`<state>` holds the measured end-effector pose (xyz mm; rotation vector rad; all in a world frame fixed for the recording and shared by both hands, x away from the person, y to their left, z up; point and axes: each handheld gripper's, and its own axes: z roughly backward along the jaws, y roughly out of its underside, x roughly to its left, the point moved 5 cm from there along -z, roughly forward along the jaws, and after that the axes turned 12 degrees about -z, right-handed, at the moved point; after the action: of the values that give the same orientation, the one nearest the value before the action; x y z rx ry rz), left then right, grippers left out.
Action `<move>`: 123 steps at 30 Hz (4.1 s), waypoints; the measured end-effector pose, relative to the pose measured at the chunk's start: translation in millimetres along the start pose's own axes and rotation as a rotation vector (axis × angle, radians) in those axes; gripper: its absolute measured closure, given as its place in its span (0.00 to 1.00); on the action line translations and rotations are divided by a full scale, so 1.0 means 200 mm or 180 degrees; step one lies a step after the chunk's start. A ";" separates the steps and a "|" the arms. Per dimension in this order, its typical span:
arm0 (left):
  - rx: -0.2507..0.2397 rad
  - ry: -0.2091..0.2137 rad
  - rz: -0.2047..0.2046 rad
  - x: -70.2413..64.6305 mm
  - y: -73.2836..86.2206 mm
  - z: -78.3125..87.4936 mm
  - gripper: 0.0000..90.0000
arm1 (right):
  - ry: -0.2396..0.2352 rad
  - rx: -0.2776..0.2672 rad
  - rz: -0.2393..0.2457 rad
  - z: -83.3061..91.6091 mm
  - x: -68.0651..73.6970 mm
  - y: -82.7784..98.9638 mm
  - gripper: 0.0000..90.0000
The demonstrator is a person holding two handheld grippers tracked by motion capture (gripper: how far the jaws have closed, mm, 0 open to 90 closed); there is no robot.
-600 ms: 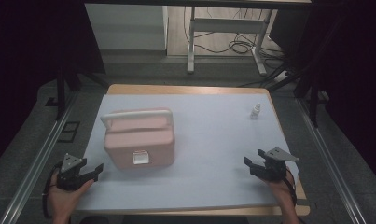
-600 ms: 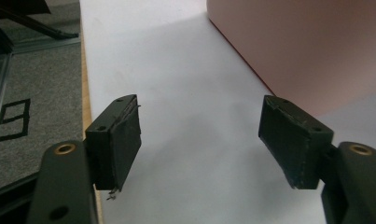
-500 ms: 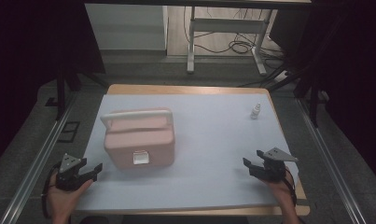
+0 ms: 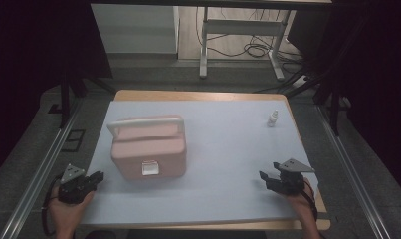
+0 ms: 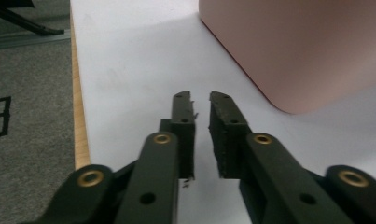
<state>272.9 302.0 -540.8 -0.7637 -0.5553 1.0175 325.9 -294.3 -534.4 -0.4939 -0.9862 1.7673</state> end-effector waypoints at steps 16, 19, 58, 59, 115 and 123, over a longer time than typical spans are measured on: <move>-0.0053 -0.0006 0.0029 0.02 -0.04 -0.01 0.98 | -0.0058 0.0012 -0.0056 0.01 -0.01 0.01 0.38; -0.0066 0.0034 0.0038 0.05 -0.08 -0.04 0.99 | -0.0064 0.0044 -0.0027 0.00 0.00 0.01 0.38; 0.0016 0.0307 -0.0163 0.00 -0.41 -0.34 1.00 | -0.0042 0.0103 -0.0030 -0.01 -0.02 0.04 0.38; 0.0016 0.0307 -0.0163 0.00 -0.41 -0.34 1.00 | -0.0038 0.0104 -0.0035 -0.01 -0.02 0.05 0.38; 0.0109 0.0724 -0.0603 -0.42 -0.59 -0.52 1.00 | 0.0010 0.0129 -0.0031 -0.01 -0.04 0.05 0.37; 0.0108 0.0798 -0.0572 -0.46 -0.61 -0.54 0.99 | 0.0003 0.0139 -0.0023 -0.01 -0.03 0.06 0.37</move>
<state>378.7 148.3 -518.5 -0.7830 -0.3815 0.7503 323.9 -300.5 -545.5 -0.4631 -0.9455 1.7782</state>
